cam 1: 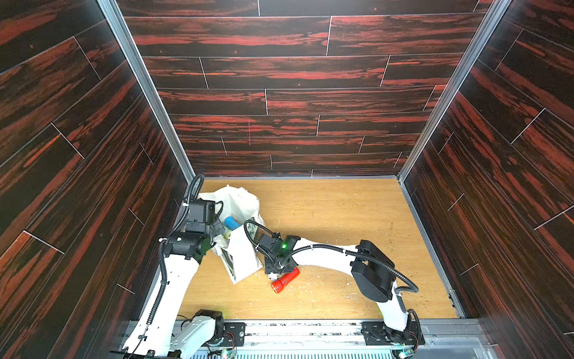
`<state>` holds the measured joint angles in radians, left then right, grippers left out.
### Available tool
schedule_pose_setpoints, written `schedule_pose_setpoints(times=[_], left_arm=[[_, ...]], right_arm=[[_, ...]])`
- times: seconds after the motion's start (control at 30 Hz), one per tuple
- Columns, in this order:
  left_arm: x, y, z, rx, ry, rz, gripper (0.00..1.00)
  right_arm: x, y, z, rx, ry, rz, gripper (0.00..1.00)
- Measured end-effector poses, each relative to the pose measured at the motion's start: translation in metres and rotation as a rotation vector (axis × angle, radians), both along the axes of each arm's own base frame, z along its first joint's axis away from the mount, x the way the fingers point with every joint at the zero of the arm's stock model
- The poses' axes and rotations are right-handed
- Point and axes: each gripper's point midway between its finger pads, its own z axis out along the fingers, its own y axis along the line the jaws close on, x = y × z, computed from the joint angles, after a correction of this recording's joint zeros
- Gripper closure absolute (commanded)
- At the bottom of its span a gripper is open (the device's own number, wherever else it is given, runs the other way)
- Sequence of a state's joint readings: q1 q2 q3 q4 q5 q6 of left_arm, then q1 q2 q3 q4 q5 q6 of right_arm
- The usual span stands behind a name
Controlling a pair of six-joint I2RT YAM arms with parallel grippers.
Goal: Put the flashlights into the tote bags
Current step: Pick up the flashlight from the center of the board.
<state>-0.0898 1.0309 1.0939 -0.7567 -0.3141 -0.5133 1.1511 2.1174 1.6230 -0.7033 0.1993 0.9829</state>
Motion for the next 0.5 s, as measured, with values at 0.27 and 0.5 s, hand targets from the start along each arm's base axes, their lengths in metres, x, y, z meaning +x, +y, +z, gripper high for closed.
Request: schedule_pose_setpoints(times=[0.27,0.5], left_arm=[[0.000,-0.001,0.000,-0.003,0.000,-0.003,1.00],[0.000,-0.001,0.000,-0.003,0.000,-0.003,1.00]], right_arm=[[0.004,0.007,-0.009,-0.005,0.008,0.005,0.47],[0.007,0.012,-0.014,-0.008,0.009,0.010,0.48]])
